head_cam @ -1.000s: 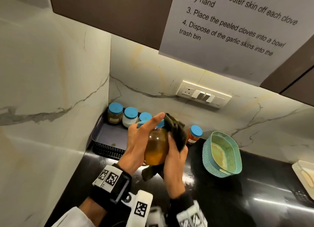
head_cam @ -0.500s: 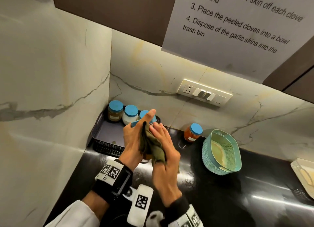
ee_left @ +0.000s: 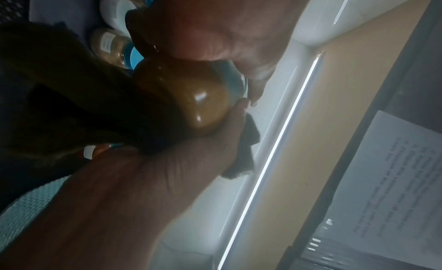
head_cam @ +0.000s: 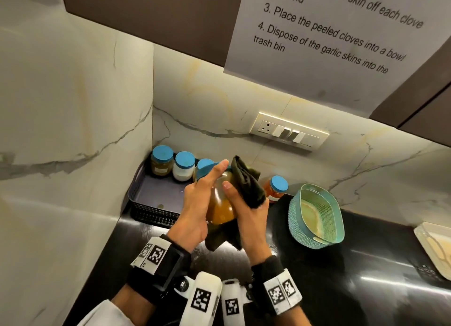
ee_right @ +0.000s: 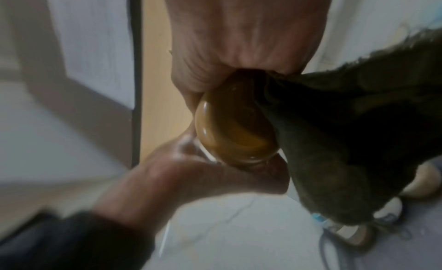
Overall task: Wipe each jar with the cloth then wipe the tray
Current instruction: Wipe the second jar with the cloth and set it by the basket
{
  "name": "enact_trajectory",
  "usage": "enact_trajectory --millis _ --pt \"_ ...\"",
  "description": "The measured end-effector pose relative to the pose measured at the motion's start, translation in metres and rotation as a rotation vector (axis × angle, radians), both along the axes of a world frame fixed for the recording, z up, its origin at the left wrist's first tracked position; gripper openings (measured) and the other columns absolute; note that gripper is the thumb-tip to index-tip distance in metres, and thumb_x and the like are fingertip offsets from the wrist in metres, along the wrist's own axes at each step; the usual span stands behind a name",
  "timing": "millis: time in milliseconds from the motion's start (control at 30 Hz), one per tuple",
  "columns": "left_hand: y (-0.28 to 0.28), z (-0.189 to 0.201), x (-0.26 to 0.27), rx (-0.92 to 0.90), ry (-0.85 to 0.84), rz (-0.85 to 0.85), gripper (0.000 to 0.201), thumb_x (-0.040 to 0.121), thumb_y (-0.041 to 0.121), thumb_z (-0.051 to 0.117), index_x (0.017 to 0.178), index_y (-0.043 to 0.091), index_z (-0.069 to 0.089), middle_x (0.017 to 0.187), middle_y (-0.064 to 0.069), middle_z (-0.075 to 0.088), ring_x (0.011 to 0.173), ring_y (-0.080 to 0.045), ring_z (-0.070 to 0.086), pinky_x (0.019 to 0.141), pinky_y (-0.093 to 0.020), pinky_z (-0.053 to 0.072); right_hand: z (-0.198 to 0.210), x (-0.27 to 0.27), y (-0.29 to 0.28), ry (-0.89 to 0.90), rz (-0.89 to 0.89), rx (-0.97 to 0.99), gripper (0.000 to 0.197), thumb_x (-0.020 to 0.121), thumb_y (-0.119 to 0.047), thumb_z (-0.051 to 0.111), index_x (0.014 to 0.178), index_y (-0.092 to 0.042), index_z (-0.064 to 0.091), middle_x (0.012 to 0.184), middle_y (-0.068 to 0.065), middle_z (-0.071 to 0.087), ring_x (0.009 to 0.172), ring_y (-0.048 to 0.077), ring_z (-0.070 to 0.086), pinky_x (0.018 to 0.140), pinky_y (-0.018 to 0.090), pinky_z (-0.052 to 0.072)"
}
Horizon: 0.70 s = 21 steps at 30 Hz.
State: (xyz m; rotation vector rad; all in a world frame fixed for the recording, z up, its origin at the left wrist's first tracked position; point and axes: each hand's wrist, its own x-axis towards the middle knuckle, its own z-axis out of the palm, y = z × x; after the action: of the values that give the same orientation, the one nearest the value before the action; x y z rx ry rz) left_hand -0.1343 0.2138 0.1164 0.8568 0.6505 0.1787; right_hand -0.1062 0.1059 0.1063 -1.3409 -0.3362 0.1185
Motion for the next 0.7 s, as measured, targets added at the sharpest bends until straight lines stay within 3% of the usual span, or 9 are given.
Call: enact_trajectory --millis 167,267,367,400,467,500,533,633,700 --pt "0.001 0.0 0.006 -0.053 -0.073 0.053 0.076 0.062 0.055 0.095 0.116 0.005 0.076 0.112 -0.022 0.077 0.107 -0.041 0.075 0.097 -0.06 0.059 0.002 -0.015 0.007 -0.089 -0.061 -0.023 0.046 0.085 -0.017 0.074 0.128 -0.004 0.065 0.112 0.005 0.076 0.109 0.022 0.072 0.092 0.04 0.061" --pt "0.003 -0.004 0.007 -0.084 -0.105 0.069 0.076 0.066 0.05 0.094 0.12 0.001 0.073 0.115 -0.025 0.076 0.108 -0.042 0.074 0.094 -0.053 0.061 -0.009 -0.026 0.003 -0.147 -0.073 -0.015 0.055 0.088 -0.016 0.074 0.141 -0.012 0.058 0.137 0.009 0.066 0.133 0.027 0.058 0.11 0.054 0.048" --pt "0.003 -0.006 0.008 -0.05 -0.116 0.07 0.076 0.067 0.053 0.092 0.121 0.002 0.072 0.115 -0.022 0.076 0.108 -0.041 0.074 0.096 -0.057 0.06 -0.009 -0.035 0.002 -0.265 -0.074 -0.104 0.052 0.089 -0.023 0.06 0.141 -0.028 0.06 0.146 0.002 0.06 0.142 0.025 0.049 0.115 0.049 0.042" --pt "0.002 -0.006 0.007 -0.014 -0.119 0.076 0.069 0.073 0.051 0.09 0.118 0.002 0.073 0.112 -0.021 0.077 0.106 -0.041 0.075 0.095 -0.057 0.06 -0.005 -0.029 0.002 -0.264 -0.08 -0.117 0.045 0.09 -0.025 0.06 0.134 -0.029 0.065 0.138 0.004 0.065 0.136 0.028 0.055 0.11 0.048 0.047" --pt "-0.002 -0.004 0.008 0.043 -0.129 0.085 0.057 0.082 0.047 0.084 0.114 0.002 0.073 0.107 -0.019 0.078 0.103 -0.04 0.075 0.091 -0.054 0.062 0.007 -0.008 0.003 -0.146 -0.082 -0.1 0.019 0.095 -0.028 0.063 0.106 -0.036 0.077 0.107 -0.001 0.077 0.105 0.022 0.071 0.087 0.038 0.058" --pt "-0.004 -0.002 0.008 0.063 -0.135 0.083 0.056 0.083 0.047 0.082 0.114 0.002 0.073 0.107 -0.02 0.078 0.102 -0.04 0.076 0.089 -0.053 0.063 0.01 -0.001 0.003 -0.129 -0.095 -0.111 0.02 0.099 -0.027 0.063 0.096 -0.04 0.078 0.096 -0.004 0.077 0.094 0.016 0.073 0.079 0.033 0.059" --pt "-0.004 0.0 0.008 0.076 -0.142 0.077 0.056 0.083 0.047 0.081 0.114 0.002 0.072 0.106 -0.02 0.078 0.1 -0.038 0.076 0.086 -0.051 0.063 0.011 -0.002 0.002 -0.116 -0.09 -0.088 0.022 0.101 -0.024 0.061 0.097 -0.039 0.078 0.096 -0.003 0.077 0.094 0.016 0.073 0.079 0.033 0.06" --pt "0.005 0.004 0.01 0.075 -0.152 0.079 0.053 0.086 0.043 0.08 0.113 -0.002 0.072 0.102 -0.022 0.078 0.092 -0.035 0.078 0.082 -0.046 0.064 0.0 -0.03 0.002 -0.238 -0.054 -0.105 0.043 0.095 -0.008 0.057 0.137 -0.013 0.062 0.136 0.011 0.066 0.133 0.029 0.057 0.108 0.04 0.051" --pt "0.006 0.003 0.007 0.051 -0.154 0.104 0.051 0.087 0.038 0.081 0.114 -0.003 0.071 0.104 -0.024 0.077 0.092 -0.035 0.078 0.082 -0.045 0.065 -0.009 -0.035 0.003 -0.284 -0.06 -0.133 0.046 0.096 -0.004 0.055 0.141 -0.014 0.058 0.144 0.008 0.06 0.141 0.027 0.05 0.115 0.044 0.044"
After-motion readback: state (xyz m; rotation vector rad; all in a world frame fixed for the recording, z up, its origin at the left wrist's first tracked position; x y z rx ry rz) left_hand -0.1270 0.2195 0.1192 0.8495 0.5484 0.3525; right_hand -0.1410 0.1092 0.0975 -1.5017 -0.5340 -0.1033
